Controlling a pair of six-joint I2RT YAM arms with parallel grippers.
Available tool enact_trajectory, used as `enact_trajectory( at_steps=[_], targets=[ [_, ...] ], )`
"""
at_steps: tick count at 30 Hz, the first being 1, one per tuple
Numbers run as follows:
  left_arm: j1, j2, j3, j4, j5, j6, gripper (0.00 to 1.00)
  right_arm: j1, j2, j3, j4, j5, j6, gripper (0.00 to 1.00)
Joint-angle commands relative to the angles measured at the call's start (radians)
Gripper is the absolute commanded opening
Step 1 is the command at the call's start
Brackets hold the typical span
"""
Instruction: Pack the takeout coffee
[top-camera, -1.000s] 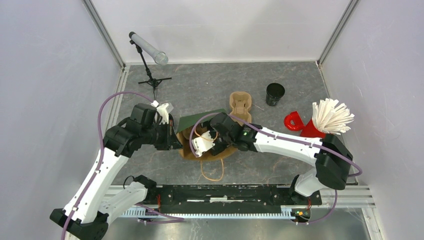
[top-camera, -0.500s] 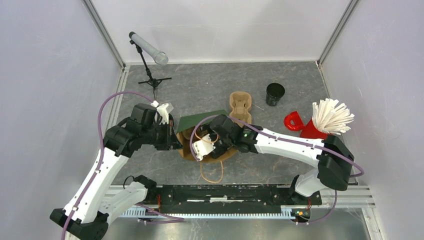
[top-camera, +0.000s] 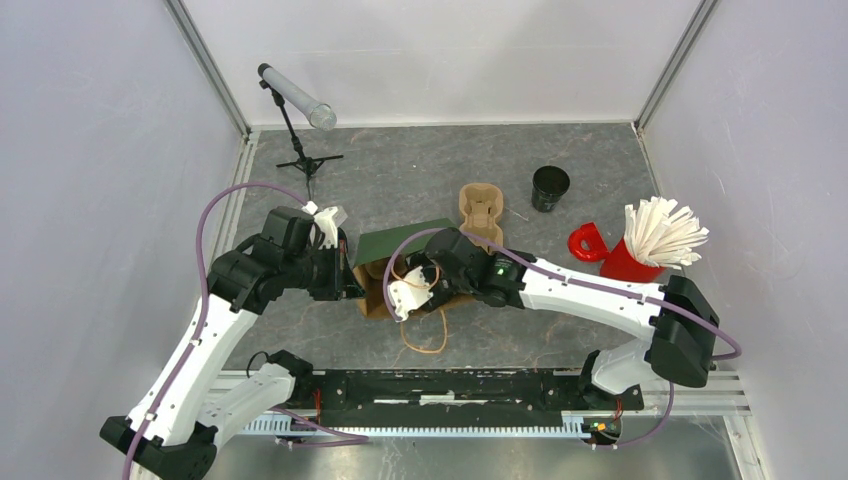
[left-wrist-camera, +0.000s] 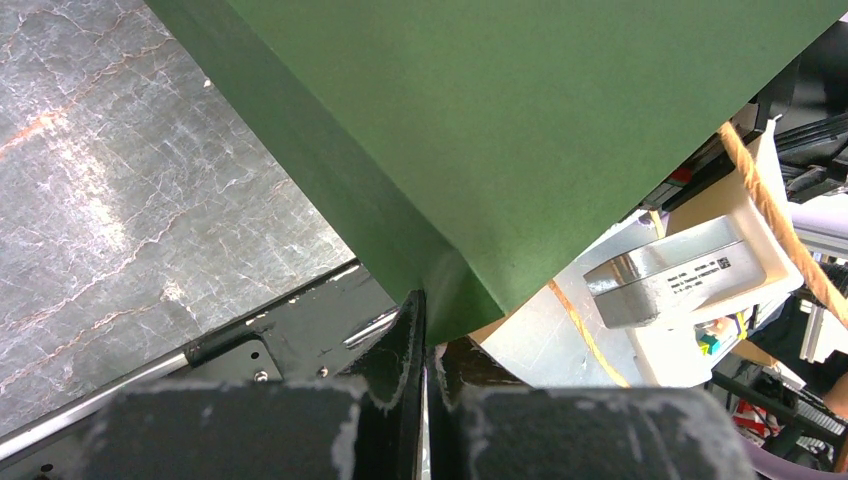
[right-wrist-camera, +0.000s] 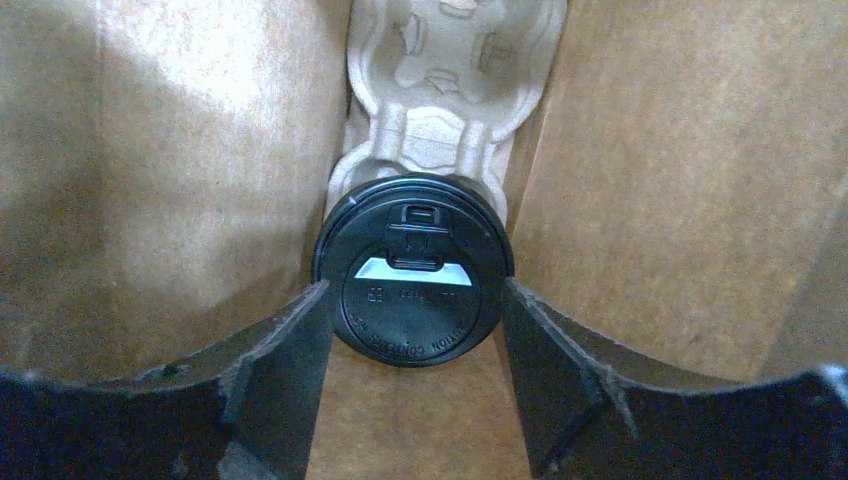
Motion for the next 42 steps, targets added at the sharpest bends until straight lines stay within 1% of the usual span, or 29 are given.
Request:
enact_trajectory(
  at_steps=[1,3,8,12,19,30,32,38,42],
  targets=[
    [-0.001,0.0,0.03,0.008,0.022,-0.024,0.02,-0.001,-0.031,-0.013,0.052,0.016,0.009,0.64],
    [-0.001,0.0,0.031,0.008,0.024,-0.023,0.02,-0.004,-0.026,-0.017,0.061,0.014,0.011,0.6],
    [0.0,-0.001,0.033,0.008,0.024,-0.023,0.02,-0.01,-0.016,-0.027,0.075,0.02,0.018,0.54],
    [-0.001,0.001,0.036,0.008,0.026,-0.024,0.02,-0.024,-0.009,-0.049,0.116,0.027,0.015,0.51],
    [-0.002,-0.003,0.035,0.008,0.027,-0.027,0.02,-0.046,0.023,-0.089,0.198,0.058,-0.001,0.4],
    [-0.001,-0.003,0.035,0.009,0.027,-0.026,0.02,-0.065,0.042,-0.098,0.226,0.048,0.022,0.39],
    [-0.002,-0.003,0.036,0.01,0.026,-0.026,0.02,-0.066,0.039,-0.084,0.207,0.044,0.025,0.39],
    [-0.001,0.003,0.05,0.002,0.01,-0.032,0.02,-0.061,0.006,0.001,0.049,0.013,0.056,0.4],
    [-0.001,0.01,0.06,-0.004,0.013,-0.035,0.02,-0.045,-0.038,0.013,-0.031,-0.003,0.077,0.4]
  ],
)
